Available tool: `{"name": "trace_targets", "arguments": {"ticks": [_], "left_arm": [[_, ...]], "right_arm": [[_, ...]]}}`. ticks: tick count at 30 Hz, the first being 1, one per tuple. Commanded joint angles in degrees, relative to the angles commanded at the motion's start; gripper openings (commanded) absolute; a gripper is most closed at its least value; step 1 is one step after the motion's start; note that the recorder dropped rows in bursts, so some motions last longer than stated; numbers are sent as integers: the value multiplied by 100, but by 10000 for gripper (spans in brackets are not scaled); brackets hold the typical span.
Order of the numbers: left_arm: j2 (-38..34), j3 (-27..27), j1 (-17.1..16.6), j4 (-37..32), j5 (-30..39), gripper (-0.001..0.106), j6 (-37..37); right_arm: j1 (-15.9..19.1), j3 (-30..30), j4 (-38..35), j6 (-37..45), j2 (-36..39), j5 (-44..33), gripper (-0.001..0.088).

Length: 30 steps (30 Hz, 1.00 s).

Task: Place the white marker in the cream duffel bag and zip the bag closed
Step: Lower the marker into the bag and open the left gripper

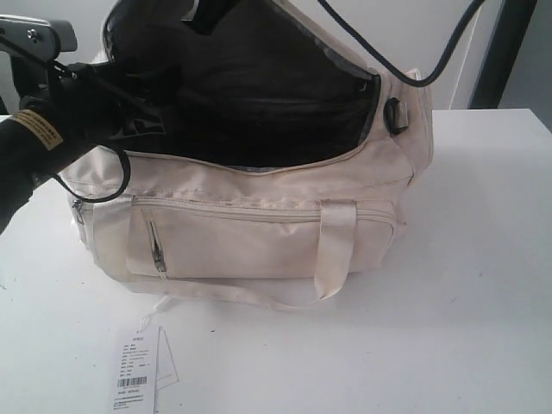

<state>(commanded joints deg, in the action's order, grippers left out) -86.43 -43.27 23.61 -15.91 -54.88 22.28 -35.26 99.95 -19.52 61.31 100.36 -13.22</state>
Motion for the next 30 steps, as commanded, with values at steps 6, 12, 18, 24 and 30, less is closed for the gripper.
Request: {"name": "trace_targets", "arguments": {"ticks": [6, 12, 18, 24, 30], "left_arm": [[583, 221, 0, -152, 588, 12, 50], [1117, 426, 0, -168, 975, 0, 0], [1647, 648, 0, -168, 1578, 0, 0], [2249, 691, 0, -500, 2996, 0, 249], [2858, 691, 0, -525, 4184, 0, 261]], "right_arm": [[0, 0, 0, 0, 0, 0, 0], [0, 0, 0, 0, 0, 0, 0], [0, 0, -11, 0, 0, 0, 0], [0, 0, -11, 0, 0, 0, 0], [0, 0, -11, 0, 0, 0, 0]]}}
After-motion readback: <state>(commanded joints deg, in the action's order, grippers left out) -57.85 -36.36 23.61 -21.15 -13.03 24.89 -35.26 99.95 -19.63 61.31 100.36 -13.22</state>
